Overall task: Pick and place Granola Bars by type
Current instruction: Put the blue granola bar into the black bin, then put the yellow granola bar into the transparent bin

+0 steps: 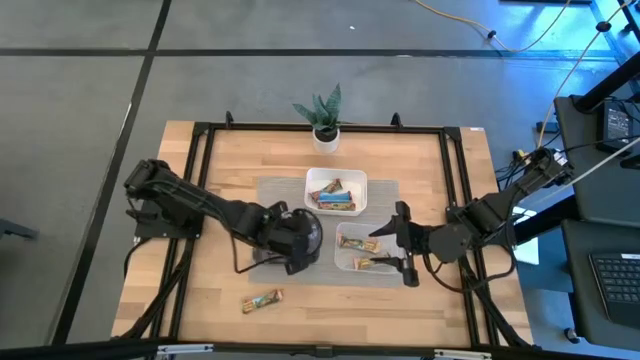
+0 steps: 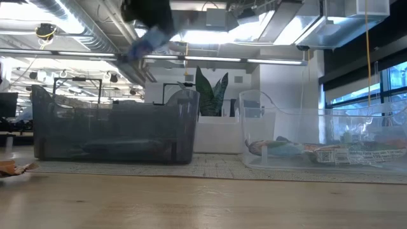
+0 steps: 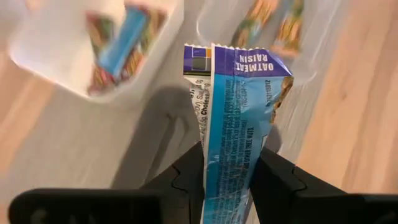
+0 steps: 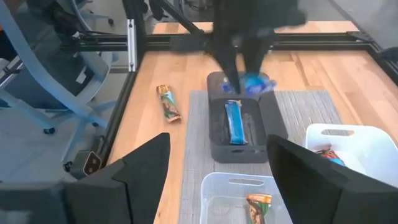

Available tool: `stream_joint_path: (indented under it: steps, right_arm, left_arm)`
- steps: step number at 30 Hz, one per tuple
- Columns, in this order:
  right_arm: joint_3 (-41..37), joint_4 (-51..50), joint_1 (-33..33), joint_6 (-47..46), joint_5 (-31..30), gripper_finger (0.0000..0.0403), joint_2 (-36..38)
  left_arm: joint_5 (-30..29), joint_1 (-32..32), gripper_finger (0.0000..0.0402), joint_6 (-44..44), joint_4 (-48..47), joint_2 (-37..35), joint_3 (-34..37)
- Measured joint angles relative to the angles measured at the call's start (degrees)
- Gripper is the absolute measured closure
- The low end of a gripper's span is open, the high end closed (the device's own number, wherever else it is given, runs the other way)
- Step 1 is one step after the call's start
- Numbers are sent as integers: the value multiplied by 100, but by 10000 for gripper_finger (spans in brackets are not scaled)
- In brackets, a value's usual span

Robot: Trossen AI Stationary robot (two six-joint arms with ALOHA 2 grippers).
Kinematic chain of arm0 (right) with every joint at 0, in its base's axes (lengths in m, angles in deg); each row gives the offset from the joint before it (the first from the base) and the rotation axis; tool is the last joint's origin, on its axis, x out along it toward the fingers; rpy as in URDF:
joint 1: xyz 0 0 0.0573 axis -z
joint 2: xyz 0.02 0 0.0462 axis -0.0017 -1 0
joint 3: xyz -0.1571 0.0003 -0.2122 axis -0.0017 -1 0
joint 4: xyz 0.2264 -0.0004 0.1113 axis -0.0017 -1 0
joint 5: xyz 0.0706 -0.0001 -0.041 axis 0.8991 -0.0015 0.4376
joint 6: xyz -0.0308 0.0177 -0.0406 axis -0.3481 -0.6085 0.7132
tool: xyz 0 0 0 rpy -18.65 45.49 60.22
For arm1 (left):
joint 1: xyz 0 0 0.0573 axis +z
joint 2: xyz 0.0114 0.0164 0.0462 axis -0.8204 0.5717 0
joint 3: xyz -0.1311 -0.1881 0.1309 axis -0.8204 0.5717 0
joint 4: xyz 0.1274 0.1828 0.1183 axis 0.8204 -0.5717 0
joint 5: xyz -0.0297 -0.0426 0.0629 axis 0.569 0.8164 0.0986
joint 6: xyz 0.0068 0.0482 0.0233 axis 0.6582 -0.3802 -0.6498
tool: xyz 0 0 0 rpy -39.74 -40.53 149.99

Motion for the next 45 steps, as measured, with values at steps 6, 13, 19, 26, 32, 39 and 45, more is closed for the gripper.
stream_joint_path:
  steps: [6, 13, 19, 26, 32, 39, 45]
  right_arm:
    - [0, -2, 100, -2, -5, 134, 0]
    - [0, -13, 100, -1, -3, 135, 0]
    - [0, -91, 100, 0, -3, 135, 0]
    - [0, -100, 100, 0, -3, 134, -2]
    - [0, -98, 100, 0, -3, 134, -2]
    - [0, -98, 100, 0, -1, 134, -4]
    - [0, -165, 100, 0, -1, 134, -4]
  left_arm:
    - [730, 210, 302, 23, -119, 555, -2]
    - [1169, 360, 302, 36, -809, 1164, 0]
    - [1258, 422, 302, 24, -811, 1444, 0]
    - [1184, 425, 302, 18, -789, 1491, 0]
    - [1126, 422, 302, 20, -782, 1454, 0]
    - [1060, 422, 270, 30, -782, 1454, 0]
    - [1275, 444, 216, 27, -968, 1435, -52]
